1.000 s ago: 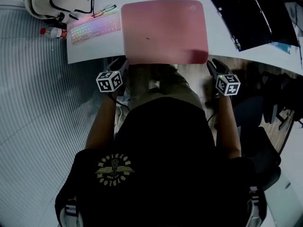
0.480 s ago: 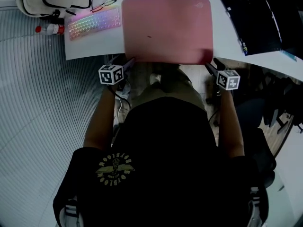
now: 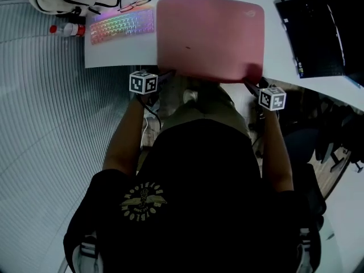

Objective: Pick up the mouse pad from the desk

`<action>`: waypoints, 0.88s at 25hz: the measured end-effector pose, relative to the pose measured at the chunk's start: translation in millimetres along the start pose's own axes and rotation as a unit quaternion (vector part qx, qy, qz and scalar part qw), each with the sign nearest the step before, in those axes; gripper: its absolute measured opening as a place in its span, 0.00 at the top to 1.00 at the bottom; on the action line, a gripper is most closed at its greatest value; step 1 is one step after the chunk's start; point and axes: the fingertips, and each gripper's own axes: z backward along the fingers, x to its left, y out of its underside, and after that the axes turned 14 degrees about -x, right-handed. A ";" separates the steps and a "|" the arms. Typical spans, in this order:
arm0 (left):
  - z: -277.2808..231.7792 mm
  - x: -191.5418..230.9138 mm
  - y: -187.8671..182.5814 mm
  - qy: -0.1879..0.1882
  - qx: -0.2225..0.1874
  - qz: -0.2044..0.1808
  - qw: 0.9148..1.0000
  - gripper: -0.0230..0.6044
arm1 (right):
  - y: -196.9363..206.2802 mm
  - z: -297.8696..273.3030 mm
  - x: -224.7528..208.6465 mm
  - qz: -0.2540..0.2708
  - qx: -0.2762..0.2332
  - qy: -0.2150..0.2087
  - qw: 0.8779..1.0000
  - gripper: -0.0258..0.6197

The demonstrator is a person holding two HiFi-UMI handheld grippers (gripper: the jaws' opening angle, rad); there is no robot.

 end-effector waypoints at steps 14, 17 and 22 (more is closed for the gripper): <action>26.8 -33.4 -2.1 -0.016 -0.011 -0.040 0.999 0.93 | -19.8 32.5 21.2 -0.004 -0.039 0.010 0.999 0.93; 36.9 -42.9 -17.8 -0.020 -0.035 -0.062 0.997 0.93 | -28.4 38.5 30.1 0.002 -0.053 0.014 0.998 0.93; 54.9 -67.7 -57.0 -0.004 -0.081 -0.117 0.990 0.93 | -54.2 53.6 44.4 0.014 -0.086 0.007 0.996 0.93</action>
